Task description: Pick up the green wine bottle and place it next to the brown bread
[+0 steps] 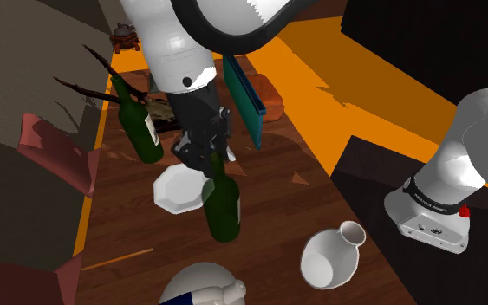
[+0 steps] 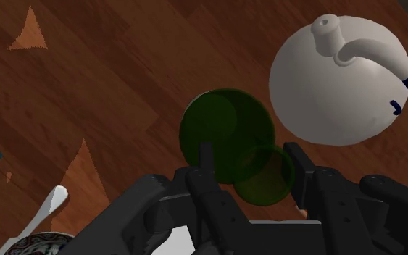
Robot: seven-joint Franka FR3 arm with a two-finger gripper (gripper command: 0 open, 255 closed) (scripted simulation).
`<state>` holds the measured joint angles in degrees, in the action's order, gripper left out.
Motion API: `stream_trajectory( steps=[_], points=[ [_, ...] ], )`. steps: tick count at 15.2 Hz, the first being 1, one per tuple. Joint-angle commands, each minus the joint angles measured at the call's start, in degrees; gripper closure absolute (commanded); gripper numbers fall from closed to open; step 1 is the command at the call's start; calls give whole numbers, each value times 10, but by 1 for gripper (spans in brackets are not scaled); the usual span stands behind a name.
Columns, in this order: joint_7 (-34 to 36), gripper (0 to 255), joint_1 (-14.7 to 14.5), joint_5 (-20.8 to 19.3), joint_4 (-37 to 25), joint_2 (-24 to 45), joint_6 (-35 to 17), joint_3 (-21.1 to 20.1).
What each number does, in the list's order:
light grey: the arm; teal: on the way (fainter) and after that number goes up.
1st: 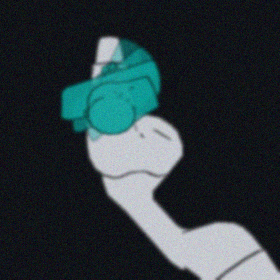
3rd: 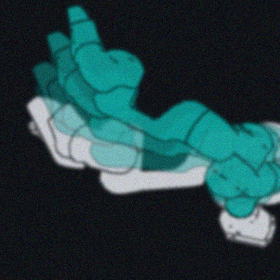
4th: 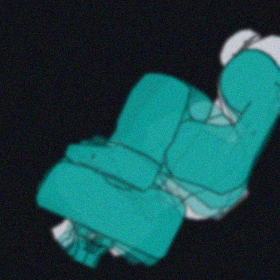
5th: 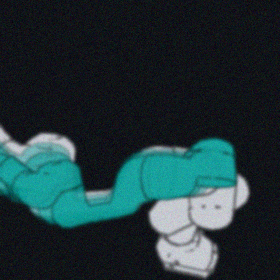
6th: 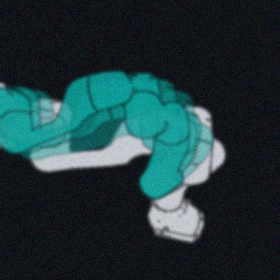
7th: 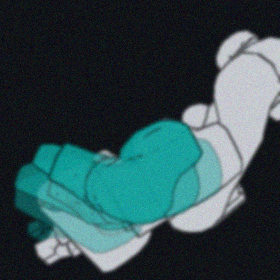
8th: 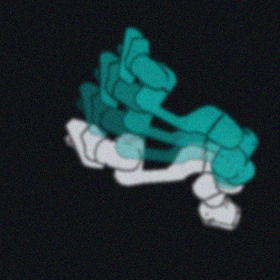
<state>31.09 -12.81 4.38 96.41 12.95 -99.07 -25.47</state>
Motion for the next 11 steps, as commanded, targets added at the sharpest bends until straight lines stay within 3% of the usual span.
stream_trajectory(
  steps=[1, 11],
  points=[
    [1, 255, 0, 1, -11, -3, 14, 0],
    [10, 255, -1, 2, -85, -5, 89, -2]
  ],
)
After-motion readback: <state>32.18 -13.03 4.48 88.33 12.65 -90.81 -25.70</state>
